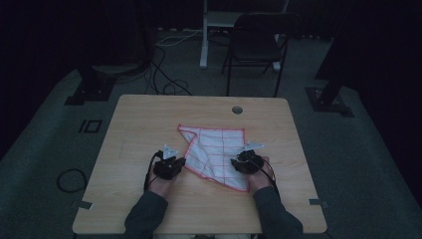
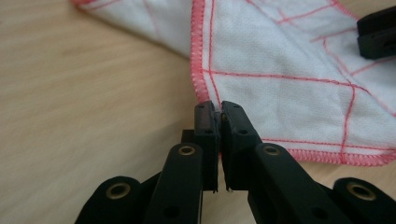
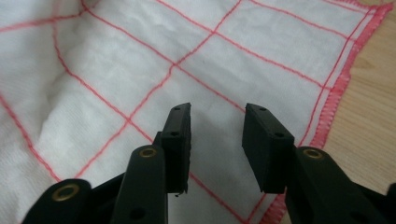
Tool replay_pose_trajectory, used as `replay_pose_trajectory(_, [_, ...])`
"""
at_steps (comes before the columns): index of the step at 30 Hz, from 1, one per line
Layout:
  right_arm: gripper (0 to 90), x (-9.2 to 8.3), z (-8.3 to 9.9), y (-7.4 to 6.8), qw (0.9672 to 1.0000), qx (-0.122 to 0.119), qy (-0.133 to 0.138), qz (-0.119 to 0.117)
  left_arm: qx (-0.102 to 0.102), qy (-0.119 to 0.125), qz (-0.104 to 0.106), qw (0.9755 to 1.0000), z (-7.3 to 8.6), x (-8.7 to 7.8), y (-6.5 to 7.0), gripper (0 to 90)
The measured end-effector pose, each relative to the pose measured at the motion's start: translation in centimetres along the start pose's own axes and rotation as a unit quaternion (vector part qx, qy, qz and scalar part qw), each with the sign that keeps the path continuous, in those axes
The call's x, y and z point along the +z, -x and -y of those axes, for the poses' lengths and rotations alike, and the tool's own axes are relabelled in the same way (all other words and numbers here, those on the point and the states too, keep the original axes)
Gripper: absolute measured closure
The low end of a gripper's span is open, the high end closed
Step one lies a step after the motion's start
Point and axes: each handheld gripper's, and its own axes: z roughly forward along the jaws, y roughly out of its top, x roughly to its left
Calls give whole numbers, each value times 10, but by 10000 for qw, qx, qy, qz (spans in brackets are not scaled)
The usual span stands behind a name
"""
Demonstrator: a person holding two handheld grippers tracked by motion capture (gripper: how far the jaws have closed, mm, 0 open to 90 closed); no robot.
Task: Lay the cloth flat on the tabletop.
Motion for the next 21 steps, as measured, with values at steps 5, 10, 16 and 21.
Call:
replay_pose_trajectory(5, [596,-1,3,0,10000,-13,34,-20,-160,-21,-61,9999,15,-9,-6,860])
replay_pose_trajectory(10, [567,-2,5,-1,10000,-55,31,9,-54,-48,-149,9999,20,-18,-2,857])
replay_pose_trajectory(16, [558,-5,9,-1,10000,-57,39,12,-33,-83,-221,9997,31,-30,3,854])
replay_pose_trajectory(21, [557,-7,11,-1,9999,-84,58,12,-3,-199,-228,9995,41,-34,8,854])
